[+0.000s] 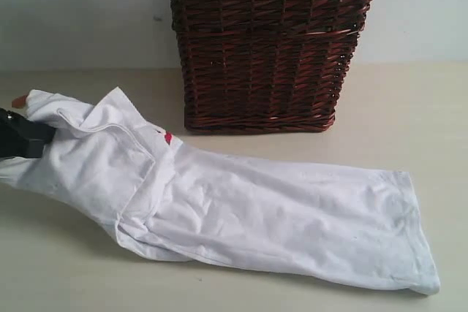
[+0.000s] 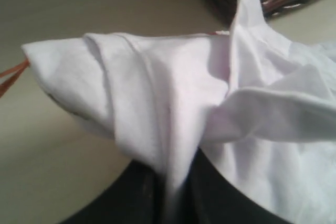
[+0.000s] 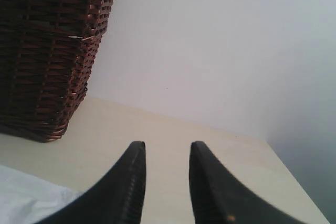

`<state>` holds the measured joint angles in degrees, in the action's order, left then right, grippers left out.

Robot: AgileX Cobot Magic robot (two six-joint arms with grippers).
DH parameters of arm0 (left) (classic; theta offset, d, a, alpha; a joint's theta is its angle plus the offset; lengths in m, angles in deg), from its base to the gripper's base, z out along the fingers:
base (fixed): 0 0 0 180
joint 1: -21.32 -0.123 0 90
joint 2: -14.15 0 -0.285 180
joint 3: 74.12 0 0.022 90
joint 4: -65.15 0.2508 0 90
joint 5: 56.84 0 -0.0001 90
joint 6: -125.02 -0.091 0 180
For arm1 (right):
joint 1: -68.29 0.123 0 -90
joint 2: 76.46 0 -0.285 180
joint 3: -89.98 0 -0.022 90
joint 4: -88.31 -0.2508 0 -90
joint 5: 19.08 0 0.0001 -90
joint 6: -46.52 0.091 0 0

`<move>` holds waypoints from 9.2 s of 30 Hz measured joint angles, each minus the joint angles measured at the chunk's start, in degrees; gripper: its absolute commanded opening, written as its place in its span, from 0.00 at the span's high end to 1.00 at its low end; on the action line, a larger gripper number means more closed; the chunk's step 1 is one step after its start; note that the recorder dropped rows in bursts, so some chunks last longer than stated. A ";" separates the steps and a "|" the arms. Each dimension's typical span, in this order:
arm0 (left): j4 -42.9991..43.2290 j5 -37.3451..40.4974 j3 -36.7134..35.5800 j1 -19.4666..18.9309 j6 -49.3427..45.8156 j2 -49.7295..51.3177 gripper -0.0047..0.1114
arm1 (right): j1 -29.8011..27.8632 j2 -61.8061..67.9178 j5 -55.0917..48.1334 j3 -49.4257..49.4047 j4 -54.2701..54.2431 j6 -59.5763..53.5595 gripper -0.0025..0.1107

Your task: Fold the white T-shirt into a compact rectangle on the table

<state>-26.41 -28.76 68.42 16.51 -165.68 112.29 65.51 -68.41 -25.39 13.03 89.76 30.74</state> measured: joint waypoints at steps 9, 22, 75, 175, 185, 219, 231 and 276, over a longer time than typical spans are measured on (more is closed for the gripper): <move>0.39 -0.29 -4.84 -7.88 -0.22 -0.10 0.96 | 0.00 0.00 0.00 0.00 0.00 0.00 0.72; -6.88 4.07 -9.62 -11.15 -8.50 -8.72 0.96 | 0.00 0.00 0.00 0.00 0.00 0.00 0.72; -7.53 1.06 -7.06 16.68 -1.95 -14.83 0.96 | 0.00 0.00 0.00 0.00 0.00 0.00 0.72; -7.84 -11.31 44.49 61.11 10.52 33.91 0.30 | 0.00 0.00 0.00 0.00 0.00 0.00 0.72; -3.67 6.01 45.13 61.11 17.93 23.83 0.30 | 0.00 0.00 0.00 0.00 0.00 0.00 0.72; 31.30 7.65 33.84 41.59 21.41 33.50 0.96 | 0.00 0.00 0.00 0.00 0.00 0.00 0.72; 19.87 13.11 30.67 29.06 19.71 32.72 0.96 | 0.00 0.00 0.00 0.00 0.00 0.00 0.72; 29.68 14.04 30.61 28.11 17.79 35.22 0.96 | 0.00 0.00 0.00 0.00 0.00 0.00 0.72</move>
<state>3.27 -14.72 99.03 44.62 -147.89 147.51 65.51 -68.41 -25.39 13.03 89.76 30.74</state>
